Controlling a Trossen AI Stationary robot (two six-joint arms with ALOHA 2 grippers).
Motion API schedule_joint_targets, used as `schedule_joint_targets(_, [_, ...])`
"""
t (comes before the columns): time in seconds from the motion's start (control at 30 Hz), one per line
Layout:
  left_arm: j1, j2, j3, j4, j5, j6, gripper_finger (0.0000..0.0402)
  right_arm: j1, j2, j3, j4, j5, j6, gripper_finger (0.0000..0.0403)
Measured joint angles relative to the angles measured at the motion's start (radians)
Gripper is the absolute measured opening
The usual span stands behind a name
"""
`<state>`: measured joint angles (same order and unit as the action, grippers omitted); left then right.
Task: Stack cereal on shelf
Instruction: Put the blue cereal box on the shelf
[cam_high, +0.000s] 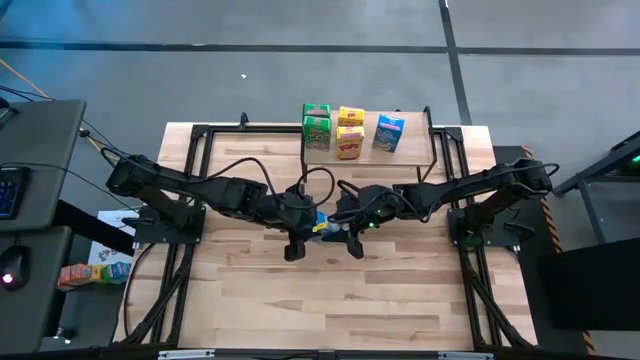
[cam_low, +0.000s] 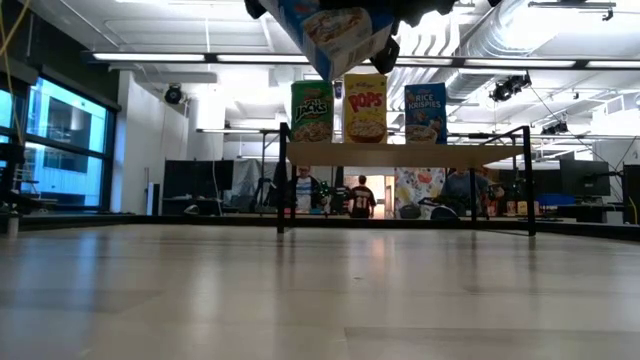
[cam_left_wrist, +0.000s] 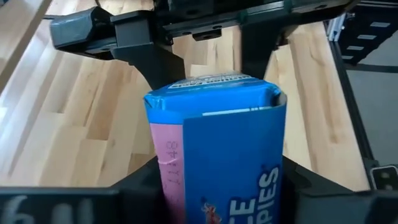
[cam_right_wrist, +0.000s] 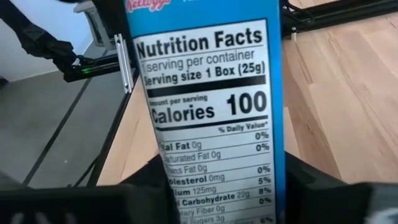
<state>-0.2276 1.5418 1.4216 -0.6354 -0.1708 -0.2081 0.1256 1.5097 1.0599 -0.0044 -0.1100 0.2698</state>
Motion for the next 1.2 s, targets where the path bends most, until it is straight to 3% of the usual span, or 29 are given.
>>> schedule_joint_targets(0.13, [-0.001,-0.004,0.004,-0.003,0.012,-0.018,0.0185,-0.001,0.0,0.0,-0.003,-0.012,-0.02,0.0119])
schedule_joint_targets(0.27, [0.004,-0.019,0.07,-0.074,0.013,-0.003,0.0215,-0.007,-0.013,0.0,-0.074,-0.016,-0.06,0.0115])
schedule_joint_targets(0.47, [0.009,-0.074,0.195,-0.276,0.009,0.029,0.0229,-0.043,-0.116,-0.001,-0.441,-0.012,-0.088,0.0126])
schedule_joint_targets(0.6, [0.009,-0.16,0.165,-0.273,-0.035,0.024,0.0227,-0.045,-0.234,-0.048,-0.72,0.02,-0.08,0.0127])
schedule_joint_targets(0.67, [0.005,-0.212,0.111,-0.227,-0.075,0.0,0.0225,-0.033,-0.325,-0.12,-0.743,0.041,-0.028,0.0127])
schedule_joint_targets(0.8, [-0.017,-0.347,-0.077,0.026,-0.129,-0.052,0.0223,0.005,-0.561,-0.319,-0.621,0.105,0.152,0.0128])
schedule_joint_targets(0.9, [-0.036,-0.442,-0.242,0.268,-0.167,-0.068,0.0223,0.031,-0.732,-0.474,-0.402,0.206,0.252,0.0128])
schedule_joint_targets(1.07, [-0.043,-0.537,-0.441,0.62,-0.274,-0.078,0.0223,0.03,-0.915,-0.678,-0.004,0.503,0.215,0.0128])
schedule_joint_targets(1.2, [-0.042,-0.558,-0.511,0.692,-0.338,-0.113,0.0223,-0.004,-0.946,-0.759,0.192,0.707,0.117,0.0128])
